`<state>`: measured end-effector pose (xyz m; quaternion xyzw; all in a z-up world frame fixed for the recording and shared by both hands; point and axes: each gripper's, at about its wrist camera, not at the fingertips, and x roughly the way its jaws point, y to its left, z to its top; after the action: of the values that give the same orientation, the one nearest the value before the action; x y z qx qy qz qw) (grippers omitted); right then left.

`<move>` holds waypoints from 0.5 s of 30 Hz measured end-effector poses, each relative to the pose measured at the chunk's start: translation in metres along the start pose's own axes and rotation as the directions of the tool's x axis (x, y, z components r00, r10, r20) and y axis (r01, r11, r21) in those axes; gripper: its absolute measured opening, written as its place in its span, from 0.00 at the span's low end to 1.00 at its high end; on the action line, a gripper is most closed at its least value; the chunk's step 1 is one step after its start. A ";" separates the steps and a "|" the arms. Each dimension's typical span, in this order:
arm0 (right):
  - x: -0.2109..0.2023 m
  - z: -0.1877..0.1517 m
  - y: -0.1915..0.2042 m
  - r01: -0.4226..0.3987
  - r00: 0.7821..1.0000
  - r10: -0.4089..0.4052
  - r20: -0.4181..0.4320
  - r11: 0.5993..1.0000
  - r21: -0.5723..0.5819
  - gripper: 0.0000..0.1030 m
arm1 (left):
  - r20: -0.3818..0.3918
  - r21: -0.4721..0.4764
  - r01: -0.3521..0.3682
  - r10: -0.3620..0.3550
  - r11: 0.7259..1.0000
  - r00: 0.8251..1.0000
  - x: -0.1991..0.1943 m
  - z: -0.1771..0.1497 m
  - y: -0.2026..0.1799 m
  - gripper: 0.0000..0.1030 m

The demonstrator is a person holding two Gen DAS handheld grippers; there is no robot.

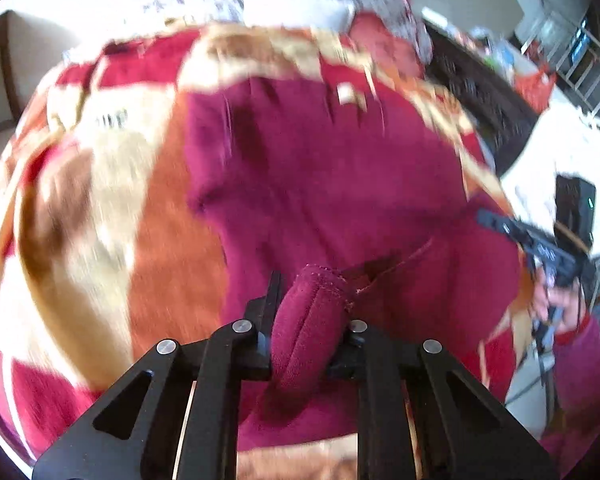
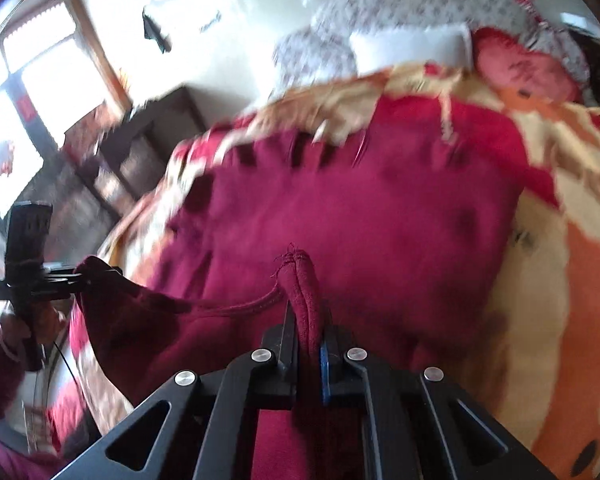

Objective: Fold small clothes

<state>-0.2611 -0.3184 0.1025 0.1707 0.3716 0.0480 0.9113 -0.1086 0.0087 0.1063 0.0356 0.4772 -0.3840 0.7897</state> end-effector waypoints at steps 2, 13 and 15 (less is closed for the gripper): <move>-0.012 0.018 -0.008 0.016 0.998 -0.017 0.067 1.000 0.019 0.06 | 0.054 0.001 -0.001 0.001 1.000 0.999 -0.002 0.023 -0.001 0.13; 0.002 0.090 -0.062 0.141 0.964 -0.168 0.205 0.980 0.141 0.06 | 0.176 0.076 -0.089 0.075 0.993 0.982 0.065 0.161 -0.023 0.13; 0.015 0.098 -0.076 0.154 0.962 -0.187 0.201 0.974 0.169 0.06 | 0.165 0.068 -0.120 0.107 0.990 0.980 0.087 0.173 -0.019 0.13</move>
<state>-0.1850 -0.4137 0.1317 0.2110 0.2866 -0.0778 0.9313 0.0261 -0.1279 0.1376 0.0623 0.3937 -0.3583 0.8443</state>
